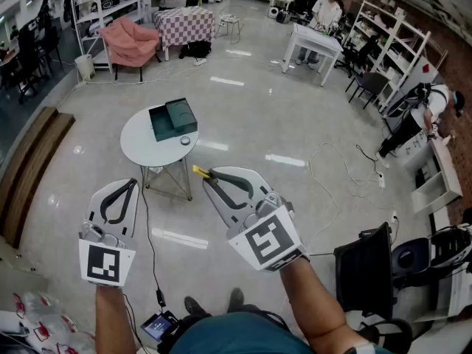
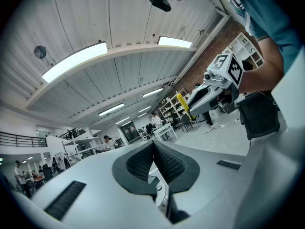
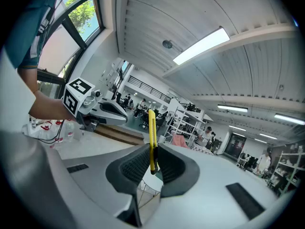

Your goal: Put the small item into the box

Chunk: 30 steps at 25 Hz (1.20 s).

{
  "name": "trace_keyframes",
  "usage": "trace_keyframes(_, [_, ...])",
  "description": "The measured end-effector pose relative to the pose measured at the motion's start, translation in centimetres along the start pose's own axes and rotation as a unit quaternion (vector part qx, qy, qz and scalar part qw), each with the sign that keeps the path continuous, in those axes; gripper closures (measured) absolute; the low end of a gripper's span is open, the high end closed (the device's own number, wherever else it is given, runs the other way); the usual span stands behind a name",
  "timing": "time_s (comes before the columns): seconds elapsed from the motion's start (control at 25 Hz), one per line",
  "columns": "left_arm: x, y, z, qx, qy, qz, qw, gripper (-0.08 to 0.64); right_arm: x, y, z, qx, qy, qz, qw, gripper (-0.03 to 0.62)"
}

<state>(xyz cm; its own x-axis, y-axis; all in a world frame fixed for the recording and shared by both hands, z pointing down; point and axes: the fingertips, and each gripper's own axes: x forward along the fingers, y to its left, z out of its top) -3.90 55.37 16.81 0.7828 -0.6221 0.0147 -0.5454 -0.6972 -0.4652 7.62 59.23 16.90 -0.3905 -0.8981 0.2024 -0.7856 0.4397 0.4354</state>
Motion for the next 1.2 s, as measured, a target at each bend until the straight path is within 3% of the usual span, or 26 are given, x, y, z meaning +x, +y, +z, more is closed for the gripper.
trace_keyframes(0.84, [-2.5, 3.7, -3.5, -0.006, -0.008, -0.012, 0.9999, 0.541, 4.2, 3.4, 1.5, 0.039, 0.004, -0.001, 0.999, 0.523])
trace_keyframes(1.2, [-3.5, 9.1, -6.3, -0.012, -0.011, -0.014, 0.9998, 0.541, 9.8, 4.8, 3.9, 0.034, 0.007, 0.001, 0.999, 0.523])
